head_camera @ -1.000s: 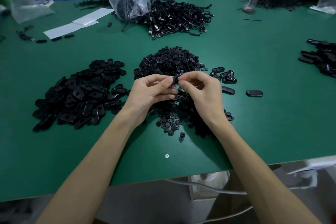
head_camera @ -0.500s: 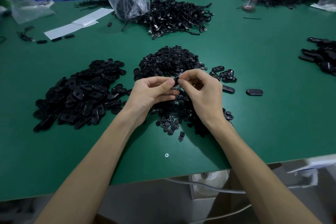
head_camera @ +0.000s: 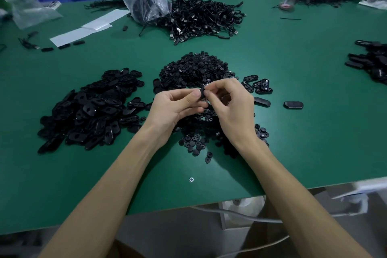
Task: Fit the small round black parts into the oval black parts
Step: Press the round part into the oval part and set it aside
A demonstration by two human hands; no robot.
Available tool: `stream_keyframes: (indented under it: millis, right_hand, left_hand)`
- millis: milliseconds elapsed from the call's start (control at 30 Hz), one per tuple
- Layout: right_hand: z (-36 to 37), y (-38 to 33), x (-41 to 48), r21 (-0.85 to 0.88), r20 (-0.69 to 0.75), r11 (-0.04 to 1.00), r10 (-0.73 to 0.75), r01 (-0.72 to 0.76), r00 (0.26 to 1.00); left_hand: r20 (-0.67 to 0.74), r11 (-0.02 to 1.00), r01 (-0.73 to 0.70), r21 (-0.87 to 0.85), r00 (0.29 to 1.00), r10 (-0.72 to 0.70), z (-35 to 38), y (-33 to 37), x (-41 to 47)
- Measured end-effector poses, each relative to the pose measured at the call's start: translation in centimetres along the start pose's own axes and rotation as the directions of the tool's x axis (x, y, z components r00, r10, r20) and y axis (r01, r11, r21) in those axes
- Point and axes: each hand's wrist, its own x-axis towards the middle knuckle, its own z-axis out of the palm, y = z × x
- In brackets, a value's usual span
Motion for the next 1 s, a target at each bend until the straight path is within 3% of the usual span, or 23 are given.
stream_keyframes:
  millis: [233, 1000]
  right_hand:
    - [-0.09, 0.15, 0.16, 0.113, 0.041, 0.985, 0.126, -0.13, 0.991]
    - [-0.02, 0.21, 0.14, 0.119, 0.029, 0.983, 0.139, -0.142, 0.99]
  left_hand:
    - [-0.019, 0.998, 0.015, -0.054, 1.0, -0.016, -0.27, -0.1, 0.21]
    - [-0.024, 0.997, -0.014, 0.07, 1.0, 0.016, -0.03, -0.12, -0.01]
